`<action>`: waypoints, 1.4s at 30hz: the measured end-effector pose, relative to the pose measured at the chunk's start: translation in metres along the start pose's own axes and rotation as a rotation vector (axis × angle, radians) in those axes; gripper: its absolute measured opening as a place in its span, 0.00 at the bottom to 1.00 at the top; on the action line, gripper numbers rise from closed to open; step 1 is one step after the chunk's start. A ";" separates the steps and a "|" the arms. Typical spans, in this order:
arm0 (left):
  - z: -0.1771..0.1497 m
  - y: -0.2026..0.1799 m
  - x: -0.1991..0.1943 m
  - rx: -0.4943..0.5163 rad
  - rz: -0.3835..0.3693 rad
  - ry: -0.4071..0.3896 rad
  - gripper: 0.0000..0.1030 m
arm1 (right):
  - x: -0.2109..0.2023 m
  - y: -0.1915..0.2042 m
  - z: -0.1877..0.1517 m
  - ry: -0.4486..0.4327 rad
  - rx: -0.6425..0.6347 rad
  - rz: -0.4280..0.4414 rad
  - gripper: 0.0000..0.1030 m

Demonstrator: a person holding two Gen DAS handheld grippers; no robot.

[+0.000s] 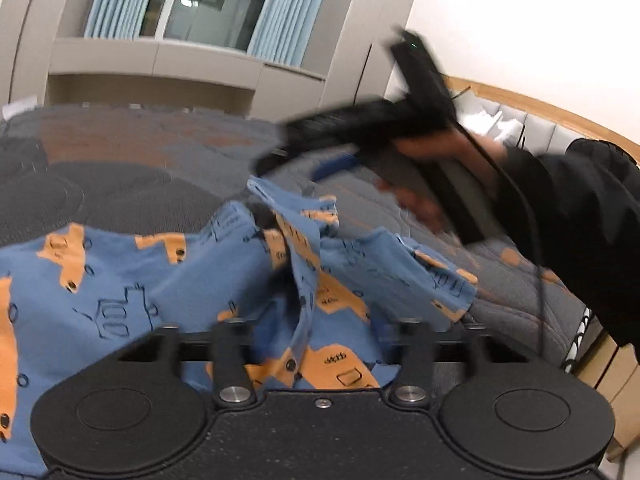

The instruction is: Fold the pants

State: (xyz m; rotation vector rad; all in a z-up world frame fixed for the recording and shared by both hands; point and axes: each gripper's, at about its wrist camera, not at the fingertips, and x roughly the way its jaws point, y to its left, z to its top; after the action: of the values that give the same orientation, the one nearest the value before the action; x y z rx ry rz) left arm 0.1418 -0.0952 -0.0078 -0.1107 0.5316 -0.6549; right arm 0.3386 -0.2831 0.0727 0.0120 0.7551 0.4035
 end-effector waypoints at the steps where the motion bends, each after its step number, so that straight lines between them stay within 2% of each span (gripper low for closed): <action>1: 0.000 0.000 0.003 -0.001 0.006 0.016 0.25 | 0.009 0.004 0.007 0.022 0.003 -0.019 0.83; 5: 0.000 0.006 0.003 -0.026 0.005 0.030 0.11 | 0.045 0.022 0.017 0.107 -0.042 -0.090 0.79; 6: 0.001 0.007 0.004 -0.030 0.003 0.032 0.05 | 0.049 0.024 0.015 0.122 -0.055 -0.101 0.65; 7: 0.002 0.006 0.003 -0.024 0.007 0.034 0.00 | 0.050 0.025 0.013 0.130 -0.064 -0.120 0.28; 8: 0.003 0.006 0.003 -0.015 0.016 0.032 0.00 | 0.049 0.024 0.013 0.130 -0.062 -0.137 0.11; 10: 0.006 0.004 0.001 0.000 0.023 0.023 0.00 | 0.038 0.017 0.010 0.104 -0.024 -0.147 0.03; 13: 0.012 0.000 -0.004 0.043 0.037 0.014 0.00 | 0.010 0.009 0.006 0.016 -0.001 -0.158 0.01; 18: 0.023 -0.014 -0.017 0.155 0.042 -0.008 0.00 | -0.067 -0.007 -0.013 -0.143 0.044 -0.179 0.01; 21: 0.025 -0.022 -0.023 0.228 0.044 -0.007 0.00 | -0.119 -0.016 -0.046 -0.231 0.074 -0.192 0.01; 24: 0.019 -0.027 -0.024 0.288 0.042 0.034 0.00 | -0.161 -0.023 -0.101 -0.281 0.142 -0.185 0.01; 27: 0.005 -0.033 -0.016 0.350 0.050 0.106 0.00 | -0.174 -0.025 -0.156 -0.259 0.199 -0.182 0.01; 30: -0.007 -0.034 -0.006 0.366 0.057 0.173 0.01 | -0.173 -0.029 -0.203 -0.228 0.248 -0.184 0.01; 32: -0.009 -0.035 -0.002 0.362 0.067 0.192 0.06 | -0.168 -0.032 -0.223 -0.219 0.265 -0.175 0.02; 33: -0.009 -0.036 -0.001 0.360 0.073 0.195 0.16 | -0.166 -0.035 -0.229 -0.222 0.276 -0.171 0.04; 34: -0.007 -0.038 -0.002 0.358 0.080 0.193 0.32 | -0.164 -0.037 -0.233 -0.227 0.285 -0.162 0.08; 35: -0.005 -0.041 -0.004 0.364 0.087 0.185 0.43 | -0.165 -0.040 -0.237 -0.235 0.294 -0.152 0.12; 36: -0.003 -0.046 -0.006 0.377 0.096 0.170 0.61 | -0.167 -0.043 -0.240 -0.247 0.301 -0.138 0.29; 37: 0.001 -0.051 -0.008 0.403 0.110 0.144 0.74 | -0.169 -0.046 -0.243 -0.264 0.307 -0.125 0.49; 39: 0.009 -0.061 -0.007 0.454 0.132 0.104 0.86 | -0.170 -0.052 -0.242 -0.298 0.320 -0.107 0.65; 41: 0.024 -0.072 0.003 0.487 0.139 0.075 0.96 | -0.178 -0.058 -0.248 -0.318 0.322 -0.098 0.68; 42: 0.031 -0.076 0.010 0.490 0.139 0.060 0.99 | -0.181 -0.061 -0.249 -0.326 0.325 -0.100 0.76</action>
State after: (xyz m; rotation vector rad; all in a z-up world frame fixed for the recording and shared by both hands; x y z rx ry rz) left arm 0.1221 -0.1637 0.0346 0.4040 0.4196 -0.6371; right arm 0.0752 -0.4381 0.0012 0.3366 0.4895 0.1736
